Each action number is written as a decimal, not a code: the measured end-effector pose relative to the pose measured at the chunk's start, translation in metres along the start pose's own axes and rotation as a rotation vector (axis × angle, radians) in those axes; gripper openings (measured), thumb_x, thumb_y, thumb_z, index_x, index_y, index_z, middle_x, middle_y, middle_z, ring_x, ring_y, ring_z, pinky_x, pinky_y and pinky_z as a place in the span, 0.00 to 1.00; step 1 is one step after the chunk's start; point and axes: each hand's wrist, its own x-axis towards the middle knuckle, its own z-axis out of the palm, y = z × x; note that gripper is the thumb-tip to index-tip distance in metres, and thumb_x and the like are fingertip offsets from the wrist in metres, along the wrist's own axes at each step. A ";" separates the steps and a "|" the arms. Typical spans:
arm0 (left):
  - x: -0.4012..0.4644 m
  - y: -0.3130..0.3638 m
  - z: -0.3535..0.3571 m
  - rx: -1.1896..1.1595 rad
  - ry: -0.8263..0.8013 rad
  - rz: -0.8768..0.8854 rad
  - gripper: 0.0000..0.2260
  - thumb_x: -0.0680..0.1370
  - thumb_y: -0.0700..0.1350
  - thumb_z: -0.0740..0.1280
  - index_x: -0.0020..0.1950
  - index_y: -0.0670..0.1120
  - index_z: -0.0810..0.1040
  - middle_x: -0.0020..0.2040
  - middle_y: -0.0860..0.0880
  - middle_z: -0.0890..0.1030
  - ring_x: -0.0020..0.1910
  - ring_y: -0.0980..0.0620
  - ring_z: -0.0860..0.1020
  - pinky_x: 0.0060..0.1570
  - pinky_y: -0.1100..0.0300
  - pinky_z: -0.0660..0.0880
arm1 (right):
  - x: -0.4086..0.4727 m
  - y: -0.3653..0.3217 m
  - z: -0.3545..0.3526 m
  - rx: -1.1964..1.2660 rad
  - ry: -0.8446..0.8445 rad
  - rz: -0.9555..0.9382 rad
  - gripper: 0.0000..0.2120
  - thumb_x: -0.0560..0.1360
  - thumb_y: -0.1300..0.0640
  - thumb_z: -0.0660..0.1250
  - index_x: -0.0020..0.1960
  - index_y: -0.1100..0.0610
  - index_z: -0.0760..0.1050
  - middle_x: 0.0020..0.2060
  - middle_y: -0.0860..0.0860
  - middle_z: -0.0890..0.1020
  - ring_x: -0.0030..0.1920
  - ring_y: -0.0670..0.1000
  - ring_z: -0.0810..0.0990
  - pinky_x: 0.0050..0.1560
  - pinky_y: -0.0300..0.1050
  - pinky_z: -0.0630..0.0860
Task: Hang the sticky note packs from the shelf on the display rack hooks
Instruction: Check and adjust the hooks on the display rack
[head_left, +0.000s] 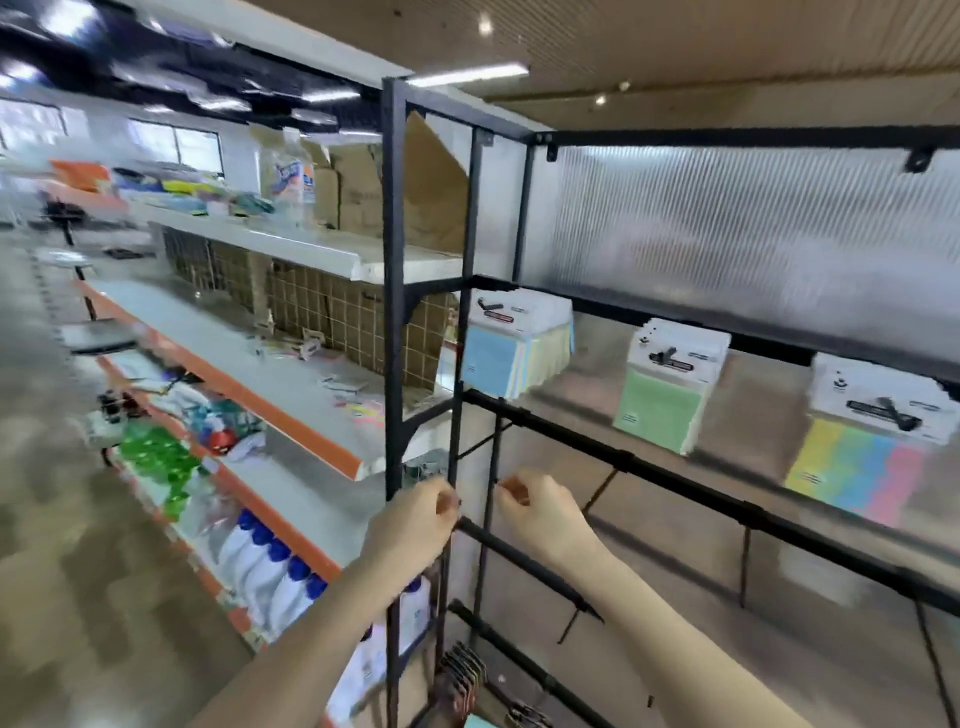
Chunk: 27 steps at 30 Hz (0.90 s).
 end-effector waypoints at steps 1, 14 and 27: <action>0.006 -0.019 -0.010 0.007 0.008 -0.020 0.04 0.79 0.47 0.61 0.47 0.54 0.74 0.47 0.52 0.81 0.46 0.51 0.79 0.44 0.56 0.75 | 0.013 -0.013 0.016 0.002 -0.023 -0.011 0.09 0.78 0.54 0.61 0.40 0.55 0.71 0.36 0.50 0.77 0.40 0.53 0.75 0.37 0.41 0.65; 0.069 -0.169 -0.081 0.039 0.078 -0.229 0.08 0.79 0.42 0.58 0.53 0.46 0.76 0.48 0.46 0.82 0.48 0.47 0.79 0.45 0.55 0.74 | 0.128 -0.101 0.164 -0.009 -0.227 -0.127 0.11 0.78 0.53 0.61 0.54 0.59 0.77 0.47 0.54 0.82 0.50 0.55 0.80 0.46 0.44 0.74; 0.177 -0.267 -0.094 0.147 0.040 -0.418 0.12 0.80 0.42 0.55 0.58 0.48 0.75 0.55 0.48 0.80 0.52 0.49 0.78 0.48 0.58 0.73 | 0.263 -0.127 0.278 0.112 -0.222 -0.111 0.10 0.79 0.57 0.59 0.55 0.61 0.75 0.52 0.56 0.81 0.53 0.57 0.78 0.51 0.46 0.73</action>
